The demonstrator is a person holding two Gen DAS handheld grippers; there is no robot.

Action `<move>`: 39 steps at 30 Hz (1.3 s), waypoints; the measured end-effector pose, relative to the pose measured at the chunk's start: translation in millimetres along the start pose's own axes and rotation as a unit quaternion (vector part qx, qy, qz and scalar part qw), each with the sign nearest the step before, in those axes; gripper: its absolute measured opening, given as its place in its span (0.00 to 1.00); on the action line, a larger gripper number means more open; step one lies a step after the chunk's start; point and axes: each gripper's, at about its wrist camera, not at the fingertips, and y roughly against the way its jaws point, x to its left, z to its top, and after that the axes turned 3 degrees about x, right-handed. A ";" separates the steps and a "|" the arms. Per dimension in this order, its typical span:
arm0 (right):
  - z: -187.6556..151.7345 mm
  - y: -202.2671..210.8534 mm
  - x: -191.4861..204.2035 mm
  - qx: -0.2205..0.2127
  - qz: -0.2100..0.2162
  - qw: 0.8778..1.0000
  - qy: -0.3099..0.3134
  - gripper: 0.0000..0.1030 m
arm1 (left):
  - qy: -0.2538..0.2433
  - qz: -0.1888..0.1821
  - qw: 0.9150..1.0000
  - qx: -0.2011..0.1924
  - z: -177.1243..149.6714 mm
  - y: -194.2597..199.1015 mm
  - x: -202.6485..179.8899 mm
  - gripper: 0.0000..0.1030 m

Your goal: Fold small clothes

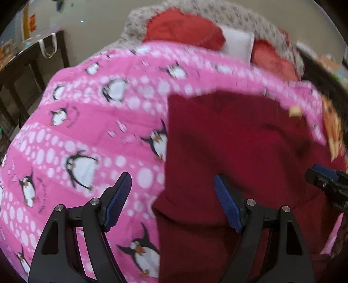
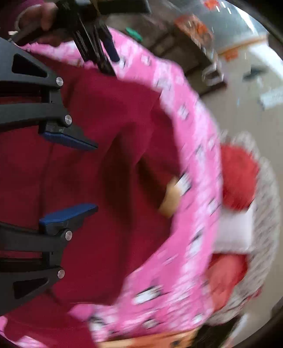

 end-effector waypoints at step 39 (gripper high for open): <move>8.6 6.1 -70.1 -0.004 -0.065 0.993 -0.096 0.55 | -0.031 -0.007 0.999 0.008 -4.7 -0.3 -48.5 0.77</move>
